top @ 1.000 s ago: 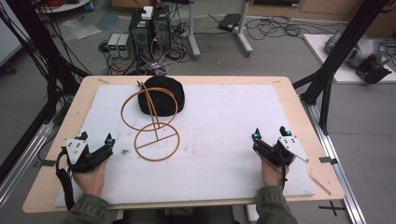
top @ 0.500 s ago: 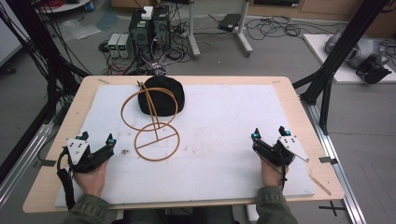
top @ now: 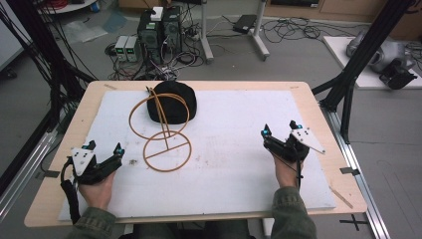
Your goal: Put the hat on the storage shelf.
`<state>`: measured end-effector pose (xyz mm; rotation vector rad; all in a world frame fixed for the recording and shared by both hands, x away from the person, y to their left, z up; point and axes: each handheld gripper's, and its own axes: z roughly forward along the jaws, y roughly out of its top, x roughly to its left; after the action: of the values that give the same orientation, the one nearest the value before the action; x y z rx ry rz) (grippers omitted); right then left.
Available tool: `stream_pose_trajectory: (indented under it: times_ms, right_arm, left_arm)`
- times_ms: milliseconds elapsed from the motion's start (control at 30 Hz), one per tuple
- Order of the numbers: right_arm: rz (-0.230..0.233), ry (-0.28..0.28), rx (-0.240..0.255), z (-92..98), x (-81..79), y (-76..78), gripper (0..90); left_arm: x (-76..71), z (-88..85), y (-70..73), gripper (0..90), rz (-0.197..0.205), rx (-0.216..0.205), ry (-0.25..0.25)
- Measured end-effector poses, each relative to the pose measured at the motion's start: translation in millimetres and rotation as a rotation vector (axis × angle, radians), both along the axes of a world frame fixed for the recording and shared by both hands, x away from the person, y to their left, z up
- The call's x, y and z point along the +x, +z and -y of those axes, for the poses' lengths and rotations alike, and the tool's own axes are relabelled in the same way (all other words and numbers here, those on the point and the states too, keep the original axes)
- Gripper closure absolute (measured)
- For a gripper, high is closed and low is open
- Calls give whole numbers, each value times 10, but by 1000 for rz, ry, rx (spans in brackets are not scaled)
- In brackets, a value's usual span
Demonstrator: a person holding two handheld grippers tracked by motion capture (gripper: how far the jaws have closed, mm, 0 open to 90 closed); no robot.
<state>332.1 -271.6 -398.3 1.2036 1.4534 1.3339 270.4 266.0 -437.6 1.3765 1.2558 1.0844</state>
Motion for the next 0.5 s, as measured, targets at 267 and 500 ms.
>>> stream_pose_trajectory:
  times_ms: [267,500]
  right_arm:
    - [-36,103,-27,-253,374,312,81]
    - [-71,165,-35,-461,574,373,81]
  left_arm:
    - [18,34,-6,173,-9,4,-14]
    - [20,37,-3,173,-7,2,-16]
